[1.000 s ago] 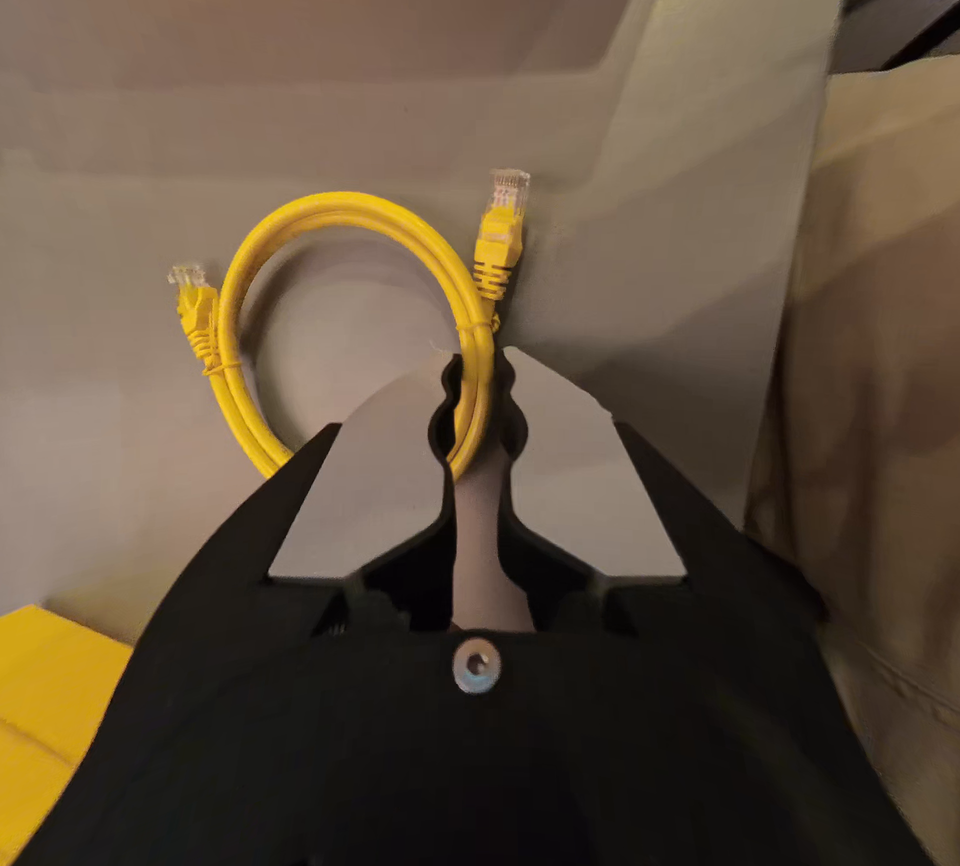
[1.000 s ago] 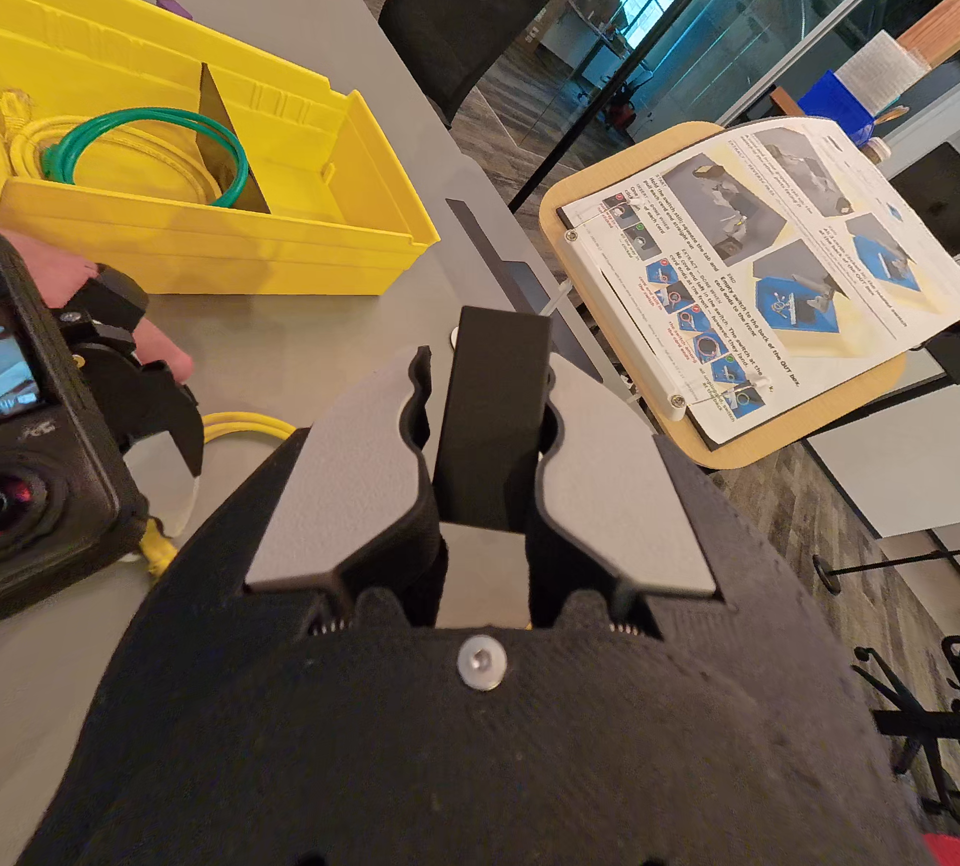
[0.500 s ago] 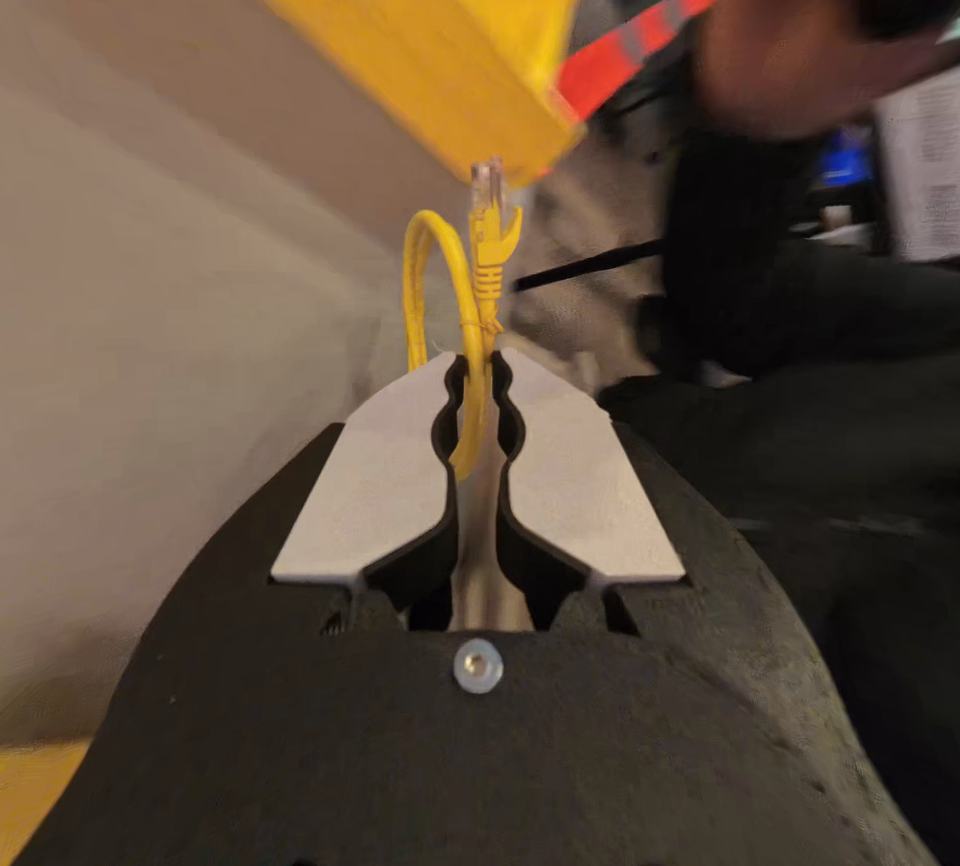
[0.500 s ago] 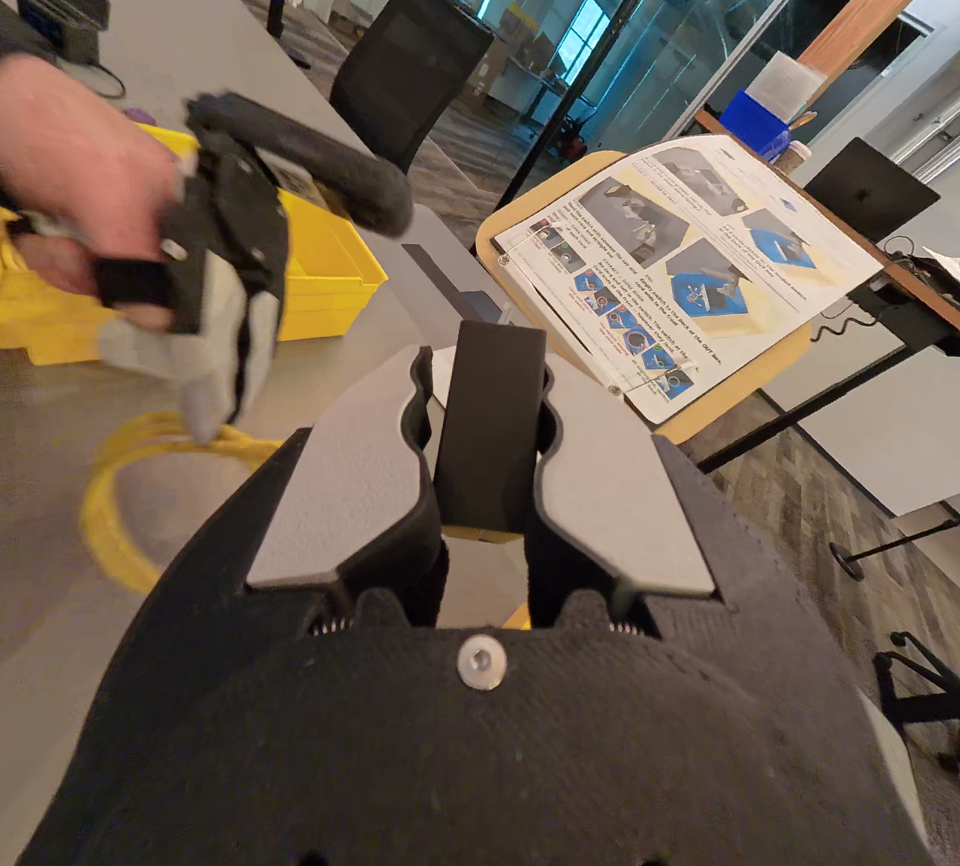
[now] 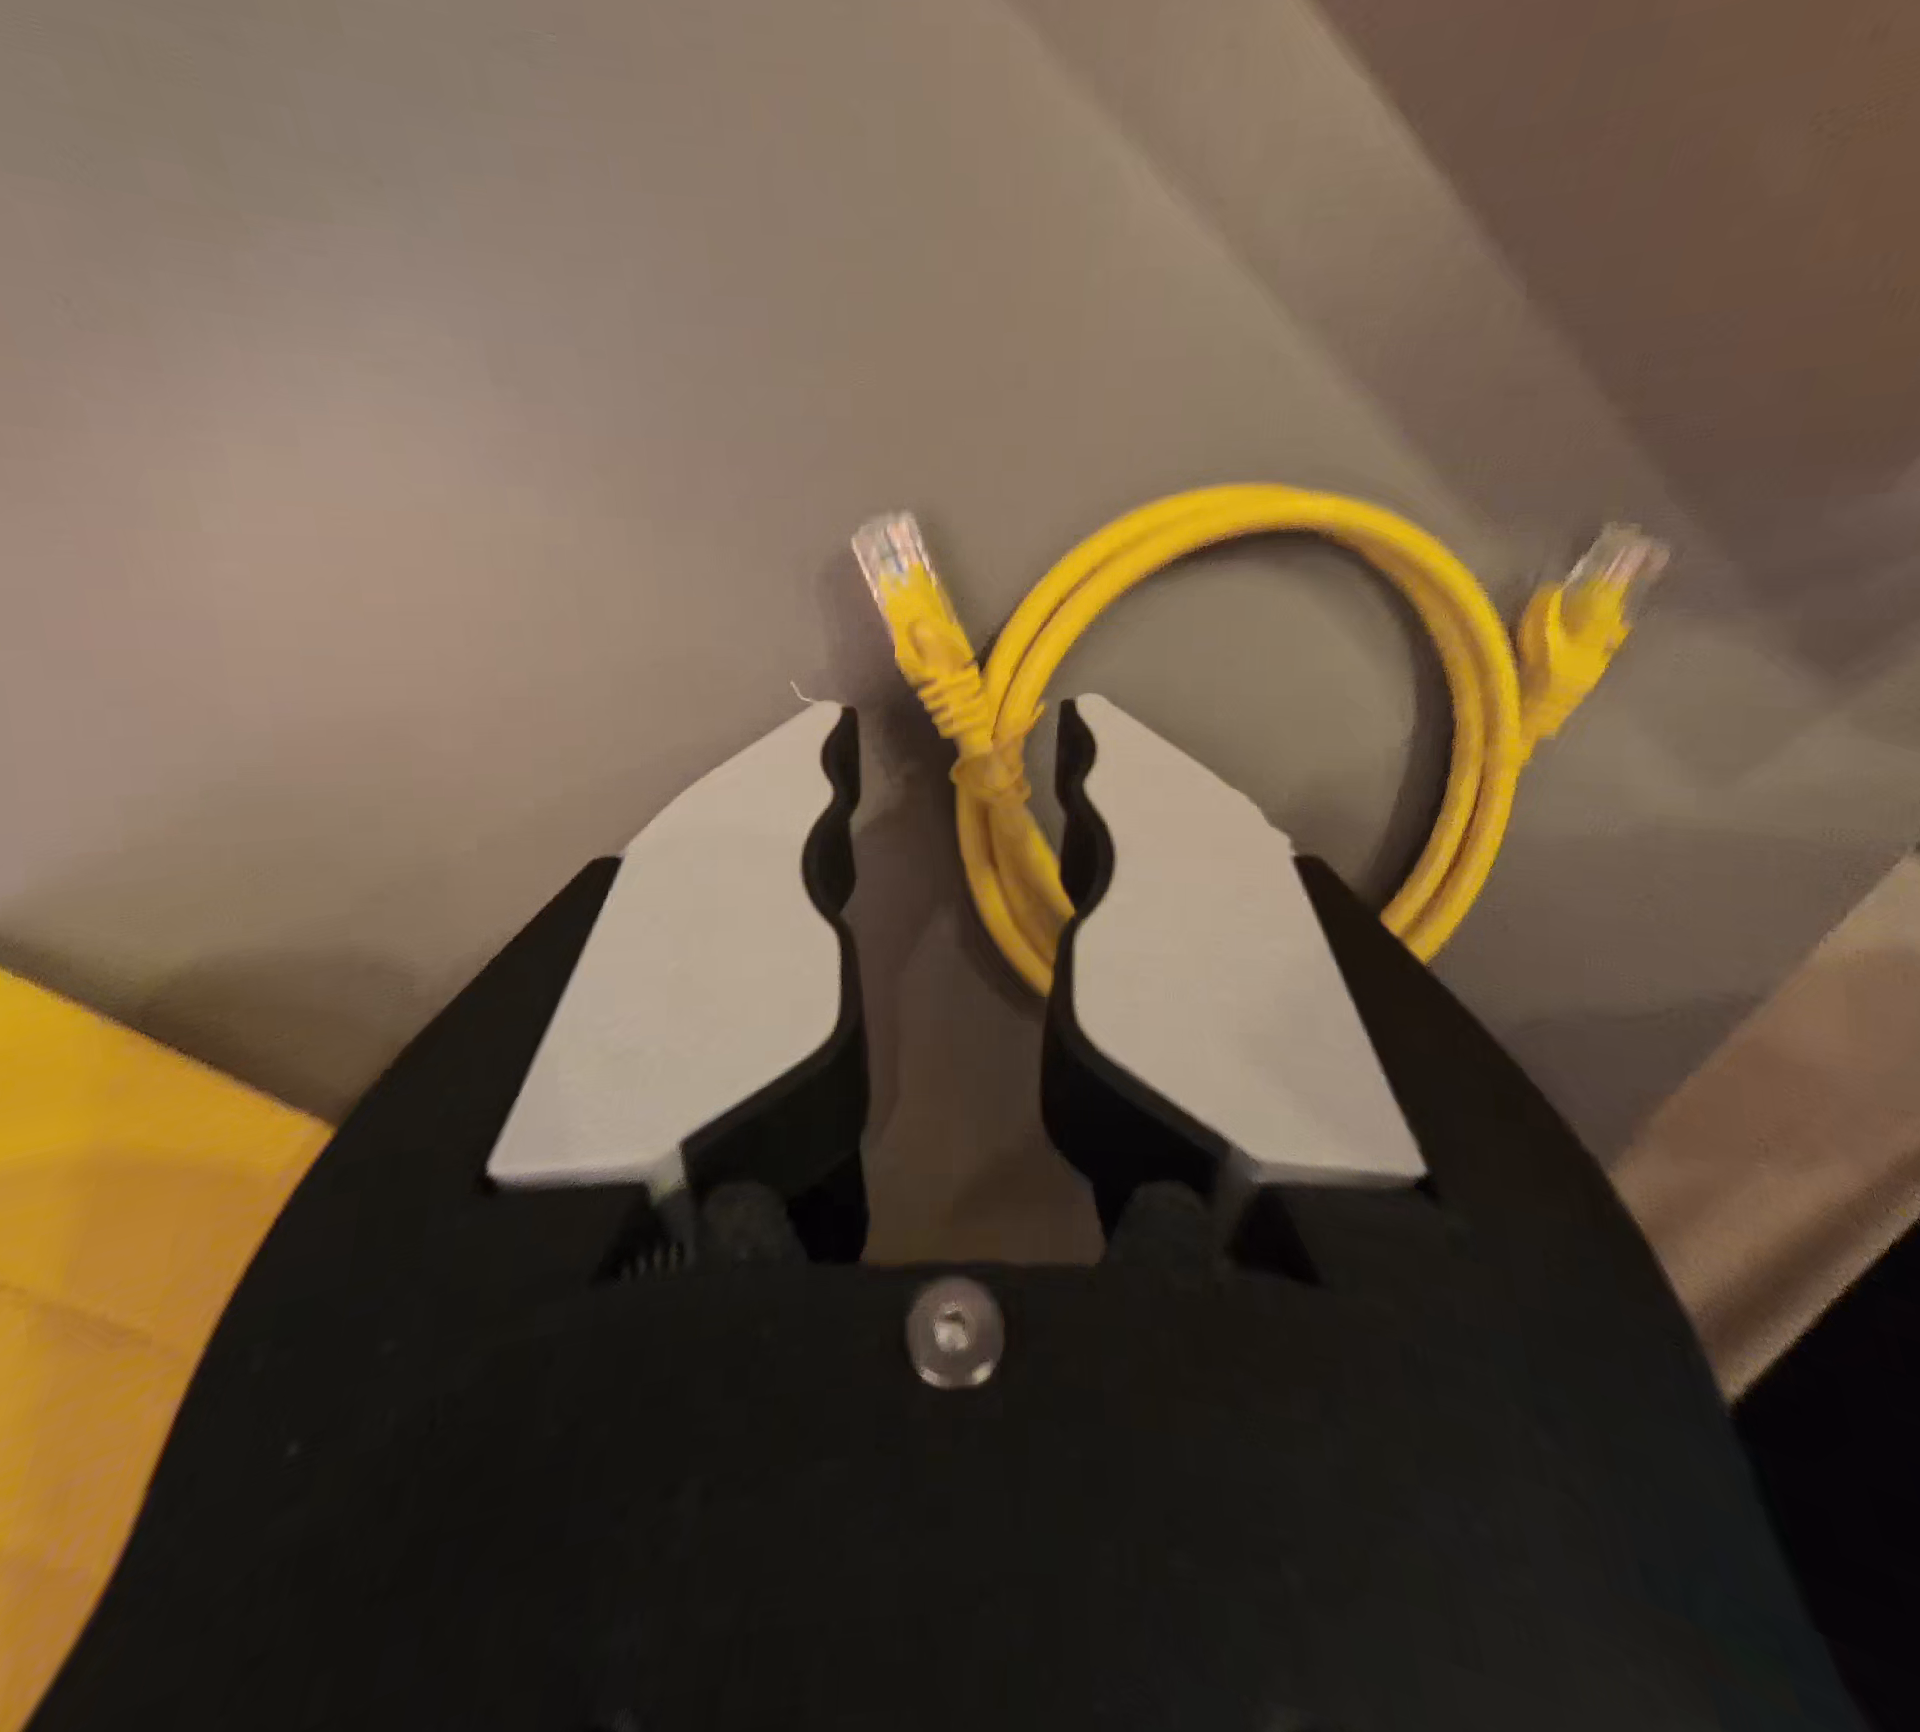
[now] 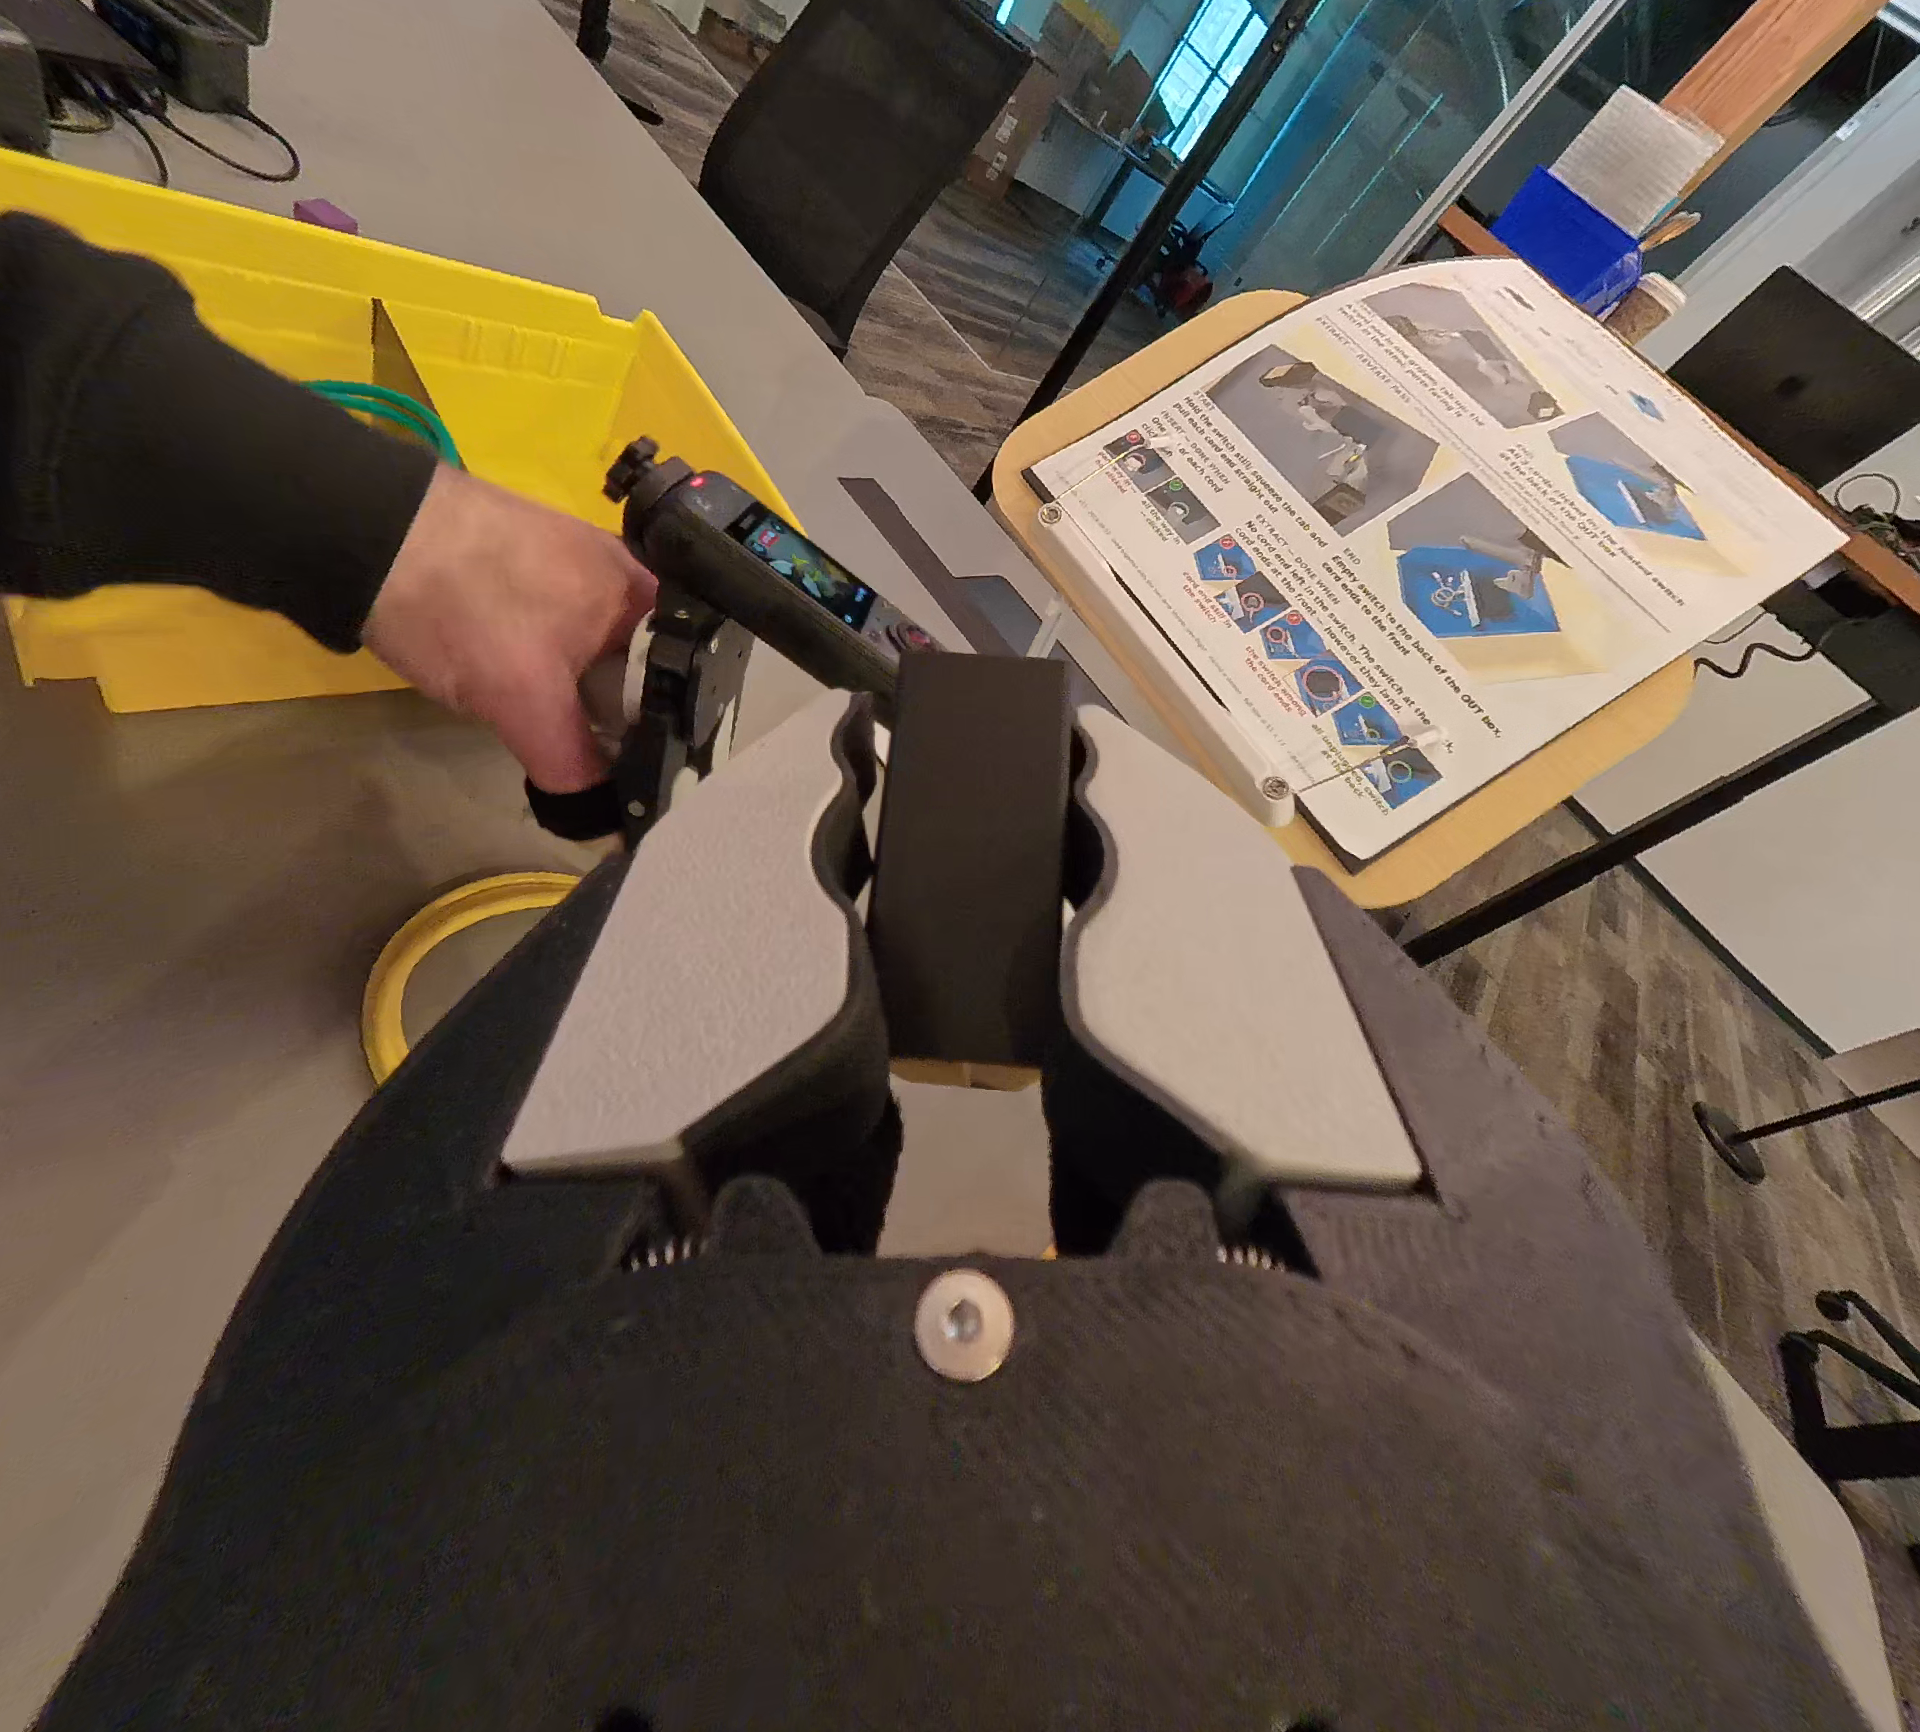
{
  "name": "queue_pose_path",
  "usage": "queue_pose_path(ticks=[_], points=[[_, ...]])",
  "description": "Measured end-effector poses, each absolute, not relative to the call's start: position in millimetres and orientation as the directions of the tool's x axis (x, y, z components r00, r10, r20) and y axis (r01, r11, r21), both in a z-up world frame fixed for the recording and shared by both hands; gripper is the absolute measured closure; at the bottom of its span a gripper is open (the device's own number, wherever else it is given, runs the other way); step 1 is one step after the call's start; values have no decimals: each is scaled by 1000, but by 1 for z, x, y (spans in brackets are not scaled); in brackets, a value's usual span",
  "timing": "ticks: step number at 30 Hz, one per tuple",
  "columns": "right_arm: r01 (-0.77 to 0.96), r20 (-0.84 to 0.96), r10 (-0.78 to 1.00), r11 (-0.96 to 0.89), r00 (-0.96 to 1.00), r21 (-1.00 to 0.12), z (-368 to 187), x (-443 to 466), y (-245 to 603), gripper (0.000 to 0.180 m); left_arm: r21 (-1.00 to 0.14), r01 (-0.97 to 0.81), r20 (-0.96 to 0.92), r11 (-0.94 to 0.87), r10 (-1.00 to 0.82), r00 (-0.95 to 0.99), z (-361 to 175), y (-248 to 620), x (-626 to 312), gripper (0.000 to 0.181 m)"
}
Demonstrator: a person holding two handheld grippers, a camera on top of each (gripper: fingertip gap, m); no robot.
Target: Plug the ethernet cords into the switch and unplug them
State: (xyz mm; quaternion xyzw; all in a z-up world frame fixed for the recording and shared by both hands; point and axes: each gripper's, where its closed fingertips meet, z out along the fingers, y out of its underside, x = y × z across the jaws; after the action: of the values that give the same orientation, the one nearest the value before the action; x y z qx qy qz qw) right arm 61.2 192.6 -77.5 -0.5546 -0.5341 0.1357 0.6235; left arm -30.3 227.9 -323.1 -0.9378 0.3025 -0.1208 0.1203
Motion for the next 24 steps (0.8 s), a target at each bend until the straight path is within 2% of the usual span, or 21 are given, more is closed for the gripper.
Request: queue_pose_path(ticks=[4, 8, 12, 15, 20, 24], points=[[430, 518, 766, 349, 380, -832, -82, 56, 192, 147, -334, -459, 123, -823, -521, 845, -330, 226, -24, 159], [433, 514, 772, 345, 374, -833, -85, 54, 191, 147, -386, -396, 118, -833, -470, 874, -333, 232, -21, 159], [429, 512, 775, 346, 370, -834, -86, 54, 190, 148, -448, -430, 81, -784, -514, 854, -332, 234, -19, 164], [426, 504, 779, 339, 372, -839, -87, 56, 191, 149, -524, -401, 152, -752, -546, 824, -322, 232, -8, 168], [420, 501, 782, 339, 371, -842, -87, 55, 191, 150, -528, -477, 119, -702, -617, 778, -324, 227, -1, 171], [429, 507, 780, 341, 368, -837, -89, 55, 192, 150, -573, -498, 99, -651, -658, 746, -311, 223, 7, 171]])
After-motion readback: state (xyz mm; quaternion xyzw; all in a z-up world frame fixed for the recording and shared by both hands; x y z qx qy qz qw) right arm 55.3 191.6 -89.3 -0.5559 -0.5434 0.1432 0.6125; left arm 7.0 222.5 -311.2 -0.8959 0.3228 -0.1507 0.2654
